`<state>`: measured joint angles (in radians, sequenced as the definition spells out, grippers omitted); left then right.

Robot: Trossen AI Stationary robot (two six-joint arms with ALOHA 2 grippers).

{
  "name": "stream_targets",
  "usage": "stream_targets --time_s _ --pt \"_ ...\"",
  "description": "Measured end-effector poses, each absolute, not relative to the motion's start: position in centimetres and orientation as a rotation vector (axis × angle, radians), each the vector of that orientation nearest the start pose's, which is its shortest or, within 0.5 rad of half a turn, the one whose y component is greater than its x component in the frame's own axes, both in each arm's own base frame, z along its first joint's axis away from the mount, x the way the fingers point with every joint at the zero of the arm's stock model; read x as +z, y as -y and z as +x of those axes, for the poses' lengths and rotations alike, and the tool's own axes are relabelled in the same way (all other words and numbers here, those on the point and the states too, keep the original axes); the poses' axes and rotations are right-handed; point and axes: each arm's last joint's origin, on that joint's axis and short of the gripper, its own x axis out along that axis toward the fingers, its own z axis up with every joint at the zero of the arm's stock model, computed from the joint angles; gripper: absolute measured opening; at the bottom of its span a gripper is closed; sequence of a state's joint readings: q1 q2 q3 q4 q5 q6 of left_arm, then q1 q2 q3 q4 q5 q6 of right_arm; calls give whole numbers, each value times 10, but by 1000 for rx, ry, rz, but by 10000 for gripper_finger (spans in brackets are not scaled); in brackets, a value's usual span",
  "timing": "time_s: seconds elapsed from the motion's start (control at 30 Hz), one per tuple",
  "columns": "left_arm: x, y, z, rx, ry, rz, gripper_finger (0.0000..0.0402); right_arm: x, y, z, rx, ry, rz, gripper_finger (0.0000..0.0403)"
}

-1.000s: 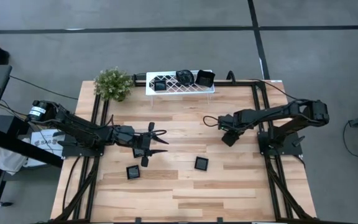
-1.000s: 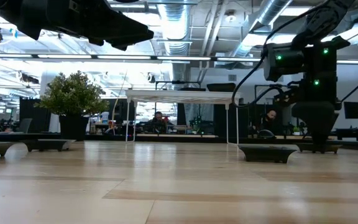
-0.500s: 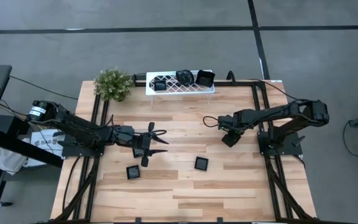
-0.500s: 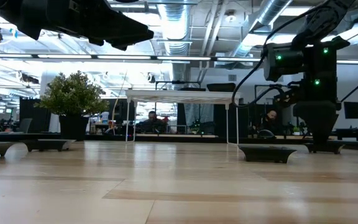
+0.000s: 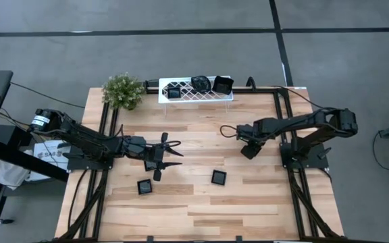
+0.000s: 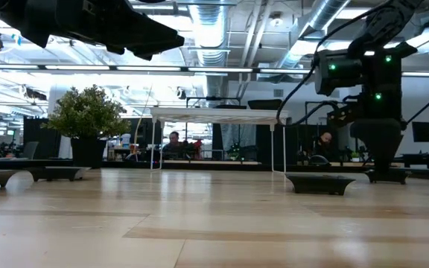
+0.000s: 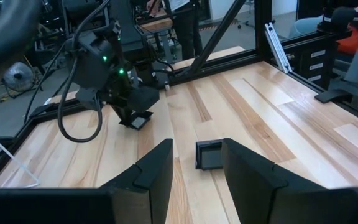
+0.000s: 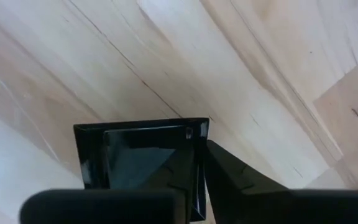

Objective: Pick & Place Mini shaped plates
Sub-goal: Stack the black square plate on top of the black square plate on the shelf

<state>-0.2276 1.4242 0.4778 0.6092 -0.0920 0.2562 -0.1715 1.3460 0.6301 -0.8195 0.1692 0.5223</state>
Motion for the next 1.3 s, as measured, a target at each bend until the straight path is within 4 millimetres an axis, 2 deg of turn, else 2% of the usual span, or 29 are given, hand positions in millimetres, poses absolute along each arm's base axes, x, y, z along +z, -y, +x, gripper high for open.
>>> stream_targets --time_s 0.27,0.47,0.83,1.1,1.3 --pt "169 57 258 -176 -313 307 140 171 40 202 -623 -1370 397 23" --pt "169 57 258 -176 -313 307 140 187 41 212 -585 -1331 370 3" --pt "169 57 258 -176 -312 307 140 211 45 226 -580 -1250 311 3" --pt "170 52 259 -68 -318 269 140 247 52 249 -626 -1028 214 1" --pt "171 35 263 28 -313 76 140 274 55 270 -576 -794 186 1"
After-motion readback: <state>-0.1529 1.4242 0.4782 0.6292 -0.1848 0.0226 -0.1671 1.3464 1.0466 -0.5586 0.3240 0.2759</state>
